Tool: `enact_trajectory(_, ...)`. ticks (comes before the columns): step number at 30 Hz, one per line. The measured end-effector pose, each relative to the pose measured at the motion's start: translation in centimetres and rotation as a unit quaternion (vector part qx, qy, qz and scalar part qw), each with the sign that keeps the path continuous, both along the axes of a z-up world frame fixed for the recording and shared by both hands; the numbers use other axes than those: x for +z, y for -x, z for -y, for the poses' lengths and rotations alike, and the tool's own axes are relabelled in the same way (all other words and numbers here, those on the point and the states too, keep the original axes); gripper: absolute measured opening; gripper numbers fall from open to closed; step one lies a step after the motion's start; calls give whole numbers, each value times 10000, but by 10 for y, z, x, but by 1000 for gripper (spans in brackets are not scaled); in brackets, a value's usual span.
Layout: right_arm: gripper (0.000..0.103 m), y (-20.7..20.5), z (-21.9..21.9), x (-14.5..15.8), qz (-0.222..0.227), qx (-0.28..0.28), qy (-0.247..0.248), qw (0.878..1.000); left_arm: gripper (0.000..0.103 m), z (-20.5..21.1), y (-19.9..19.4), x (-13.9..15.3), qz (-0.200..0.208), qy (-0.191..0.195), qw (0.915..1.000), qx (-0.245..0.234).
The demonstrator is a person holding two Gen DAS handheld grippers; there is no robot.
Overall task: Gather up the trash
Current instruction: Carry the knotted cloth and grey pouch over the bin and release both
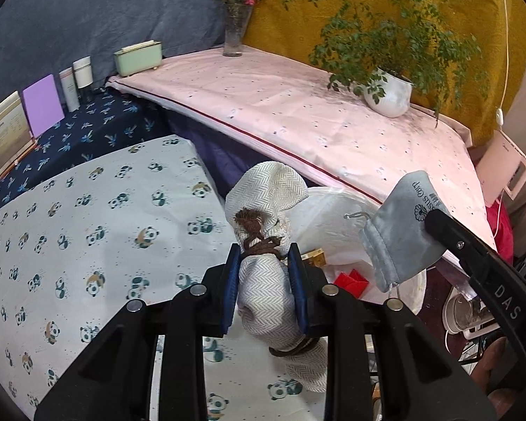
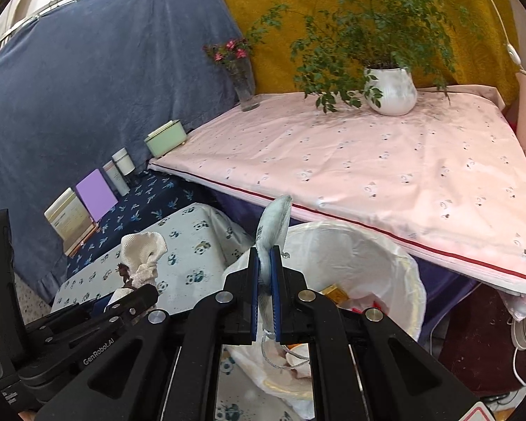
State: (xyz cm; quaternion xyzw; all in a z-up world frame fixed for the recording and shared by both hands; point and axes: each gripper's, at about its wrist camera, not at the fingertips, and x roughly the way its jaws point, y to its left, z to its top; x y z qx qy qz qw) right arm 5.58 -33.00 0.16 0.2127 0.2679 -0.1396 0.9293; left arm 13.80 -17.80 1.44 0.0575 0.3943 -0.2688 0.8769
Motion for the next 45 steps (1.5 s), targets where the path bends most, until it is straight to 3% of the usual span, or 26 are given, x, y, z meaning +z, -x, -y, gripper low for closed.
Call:
enact_trajectory(10,7,12,23,-8,-78,-189,-86,9998,26,35,9,-7,-62,-97,9995,-310)
enact_trajectory(24,8,8,35,-17,-200,-245,-139,9994,29,53,4,-19,-124,-130,9988,-449)
enact_trajectory(26,13,7,35,-18,-199,-221,-152,9994,36,53,5,-18,-51,-111,9991,-398)
enact_trajectory(28,16,7,35,-19,-182,-243,-160,9994,56,51,5,-16,46,-64,9995,-314)
enact_trajectory(29,18,7,35,-19,-187,-237,-179,9994,58,49,5,-15,76,-33,9996,-283)
enact_trajectory(36,30,9,32,-18,-185,-222,-123,9995,58,43,3,-15,73,-56,9997,-210)
enact_trajectory(45,35,10,20,-15,-272,-121,81,9995,58,31,4,-14,58,-46,9999,-90)
